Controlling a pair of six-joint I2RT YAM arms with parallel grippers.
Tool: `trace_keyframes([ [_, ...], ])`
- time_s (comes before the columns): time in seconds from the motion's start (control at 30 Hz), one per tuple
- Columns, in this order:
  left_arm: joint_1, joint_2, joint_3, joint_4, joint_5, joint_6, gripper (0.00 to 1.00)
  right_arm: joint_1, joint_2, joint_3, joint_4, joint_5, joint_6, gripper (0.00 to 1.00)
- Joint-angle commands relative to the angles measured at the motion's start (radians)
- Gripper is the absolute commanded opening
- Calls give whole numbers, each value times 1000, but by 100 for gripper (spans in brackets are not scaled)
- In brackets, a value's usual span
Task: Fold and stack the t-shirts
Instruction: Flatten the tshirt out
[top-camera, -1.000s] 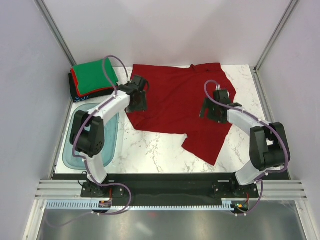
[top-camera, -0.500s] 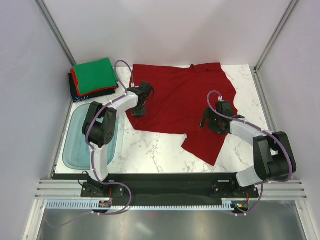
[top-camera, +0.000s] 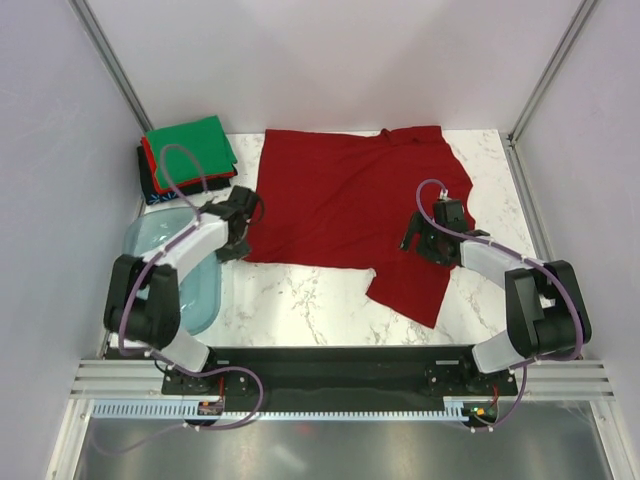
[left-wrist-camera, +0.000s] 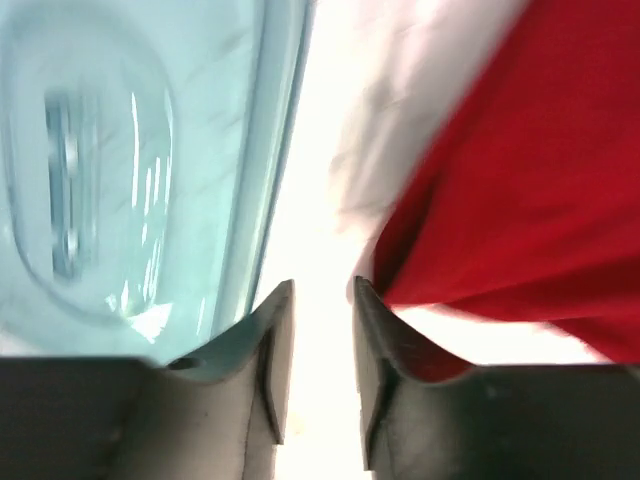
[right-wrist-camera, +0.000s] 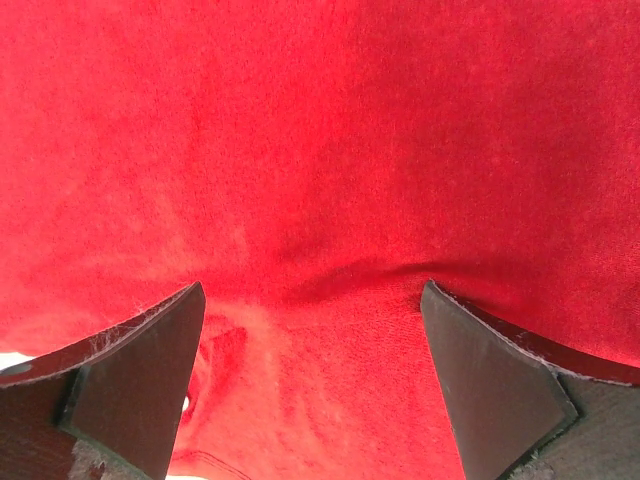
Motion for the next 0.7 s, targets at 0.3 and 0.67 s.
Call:
trace_keyframes([
  [0.3,230,-285,-163,8,116,-87,80,-10,-36,-1,-199,84,-22,98],
  [0.67,167,-413,-263,139,320,-105,72,-10,-470,-76,-386,304,110,98],
])
